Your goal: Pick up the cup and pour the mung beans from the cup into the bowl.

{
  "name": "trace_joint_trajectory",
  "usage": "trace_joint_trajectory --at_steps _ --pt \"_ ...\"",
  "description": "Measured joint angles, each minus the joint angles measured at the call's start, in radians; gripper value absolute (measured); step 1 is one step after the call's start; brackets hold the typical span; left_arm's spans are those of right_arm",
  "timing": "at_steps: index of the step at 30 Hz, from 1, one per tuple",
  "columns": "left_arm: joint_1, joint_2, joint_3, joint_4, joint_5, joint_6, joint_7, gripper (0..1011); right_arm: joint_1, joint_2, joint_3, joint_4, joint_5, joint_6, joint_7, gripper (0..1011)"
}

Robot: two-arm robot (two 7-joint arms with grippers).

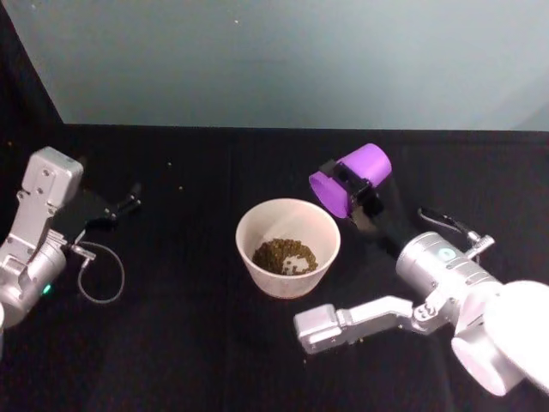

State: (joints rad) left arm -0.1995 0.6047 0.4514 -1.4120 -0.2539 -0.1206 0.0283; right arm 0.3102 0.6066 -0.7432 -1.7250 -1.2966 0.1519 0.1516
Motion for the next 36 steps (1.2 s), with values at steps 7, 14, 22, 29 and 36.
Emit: trace_joint_trajectory --at_steps 7,14,22,29,36 --pt "0.0 0.0 0.0 0.0 0.0 0.0 0.0 1000 -0.072 -0.01 0.142 -0.006 0.316 -0.101 -0.03 724" --pt "0.0 0.0 0.0 0.0 0.0 0.0 0.0 1000 -0.143 -0.034 0.299 0.023 0.68 -0.219 0.006 724" --pt "0.0 0.0 0.0 0.0 0.0 0.0 0.0 1000 -0.193 -0.059 0.429 0.086 1.079 -0.349 0.157 724" --pt "0.0 0.0 0.0 0.0 0.0 0.0 0.0 1000 -0.219 -0.081 0.487 0.175 1.385 -0.415 0.314 724" --pt "0.0 0.0 0.0 0.0 0.0 0.0 0.0 1000 -0.233 -0.104 0.519 0.266 1.608 -0.411 0.414 724"
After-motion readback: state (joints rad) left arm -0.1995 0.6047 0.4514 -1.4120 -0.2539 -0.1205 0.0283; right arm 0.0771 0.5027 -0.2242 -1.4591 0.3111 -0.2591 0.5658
